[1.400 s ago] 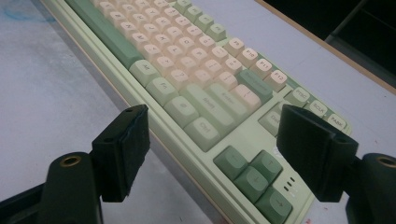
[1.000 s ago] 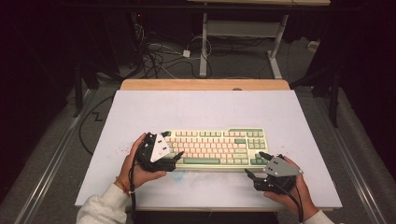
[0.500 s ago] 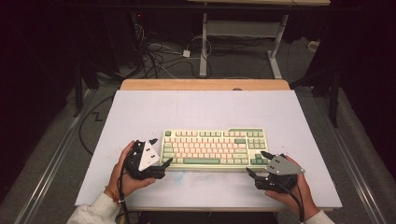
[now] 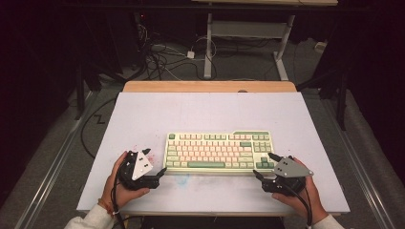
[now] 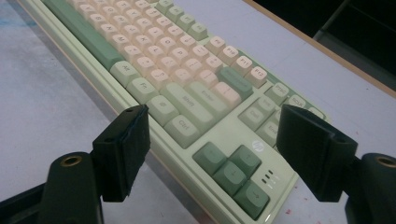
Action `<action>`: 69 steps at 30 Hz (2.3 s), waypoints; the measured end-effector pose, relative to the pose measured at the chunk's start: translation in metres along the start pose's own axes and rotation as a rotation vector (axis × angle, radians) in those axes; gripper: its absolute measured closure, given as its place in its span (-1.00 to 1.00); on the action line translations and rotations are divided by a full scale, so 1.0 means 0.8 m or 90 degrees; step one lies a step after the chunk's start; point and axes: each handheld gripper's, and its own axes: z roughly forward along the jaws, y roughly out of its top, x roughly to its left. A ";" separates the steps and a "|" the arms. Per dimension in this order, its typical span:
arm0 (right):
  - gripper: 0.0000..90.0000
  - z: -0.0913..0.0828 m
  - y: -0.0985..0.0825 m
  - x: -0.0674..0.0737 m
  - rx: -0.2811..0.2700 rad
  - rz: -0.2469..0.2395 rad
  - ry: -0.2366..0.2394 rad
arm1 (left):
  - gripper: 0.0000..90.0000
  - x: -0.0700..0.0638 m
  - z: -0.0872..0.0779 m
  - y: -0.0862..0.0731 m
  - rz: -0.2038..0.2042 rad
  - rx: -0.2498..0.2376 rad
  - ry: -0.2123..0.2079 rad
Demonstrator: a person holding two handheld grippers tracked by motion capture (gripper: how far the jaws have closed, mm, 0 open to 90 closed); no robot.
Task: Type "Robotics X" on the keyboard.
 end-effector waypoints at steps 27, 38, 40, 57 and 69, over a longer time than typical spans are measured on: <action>-0.40 0.020 0.028 -0.008 -0.001 0.005 0.012 | -0.63 -0.006 0.003 -0.015 -0.013 0.034 -0.015; -0.39 0.033 0.040 0.005 0.001 -0.009 0.027 | -0.39 -0.006 0.002 -0.007 -0.030 0.001 -0.056; -0.39 0.035 0.041 0.006 0.001 -0.012 0.029 | -0.03 -0.007 0.001 -0.001 -0.043 -0.016 -0.090; -0.39 0.038 0.038 0.004 0.007 -0.012 0.024 | 0.94 -0.039 0.053 0.071 0.006 0.012 -0.182; -0.38 0.042 0.036 -0.002 0.014 -0.008 0.016 | 0.93 -0.054 0.083 0.094 0.032 0.047 -0.190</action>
